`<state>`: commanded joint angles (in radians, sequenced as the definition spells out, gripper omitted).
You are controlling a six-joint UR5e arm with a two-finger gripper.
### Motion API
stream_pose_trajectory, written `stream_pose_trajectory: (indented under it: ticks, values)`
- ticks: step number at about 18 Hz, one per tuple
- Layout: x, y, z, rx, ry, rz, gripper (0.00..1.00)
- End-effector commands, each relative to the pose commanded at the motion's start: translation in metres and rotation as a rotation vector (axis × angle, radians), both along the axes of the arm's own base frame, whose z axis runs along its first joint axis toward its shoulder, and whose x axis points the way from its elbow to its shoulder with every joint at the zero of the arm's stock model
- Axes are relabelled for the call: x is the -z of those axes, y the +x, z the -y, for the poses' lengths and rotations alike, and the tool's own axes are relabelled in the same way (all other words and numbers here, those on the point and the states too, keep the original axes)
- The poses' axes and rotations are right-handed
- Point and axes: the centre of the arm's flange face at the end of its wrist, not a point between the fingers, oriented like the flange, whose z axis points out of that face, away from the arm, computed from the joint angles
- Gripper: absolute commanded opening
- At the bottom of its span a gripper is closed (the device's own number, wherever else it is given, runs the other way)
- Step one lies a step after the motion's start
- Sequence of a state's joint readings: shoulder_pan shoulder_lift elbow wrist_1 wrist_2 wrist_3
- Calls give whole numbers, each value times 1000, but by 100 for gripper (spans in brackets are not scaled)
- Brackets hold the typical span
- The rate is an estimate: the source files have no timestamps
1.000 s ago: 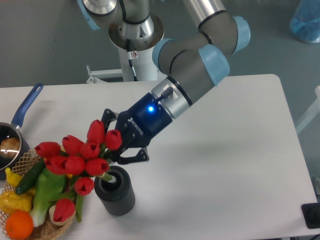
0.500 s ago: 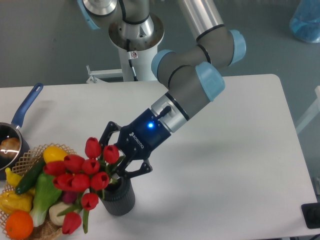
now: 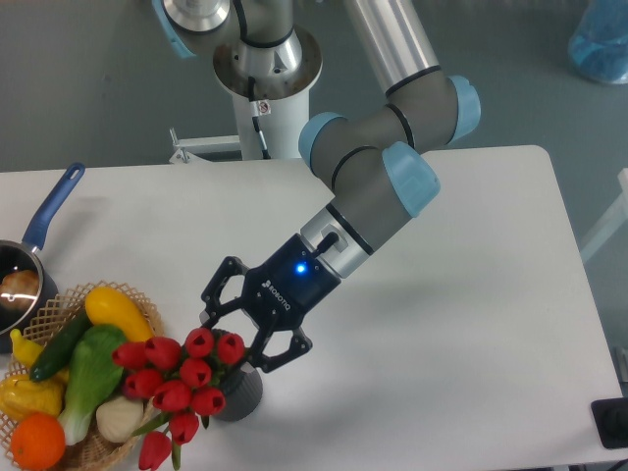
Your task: Insert the flowers into the vase
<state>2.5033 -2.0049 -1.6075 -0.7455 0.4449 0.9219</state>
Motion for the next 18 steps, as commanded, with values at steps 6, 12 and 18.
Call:
stream_pose_trajectory:
  ticks: [6,12,18]
  values:
    - [9,-18,39,-63,-15,19,91]
    - [9,-32,73,-100,-7,-30,100]
    - [-16,-45,104,-133,-144,-362,100]
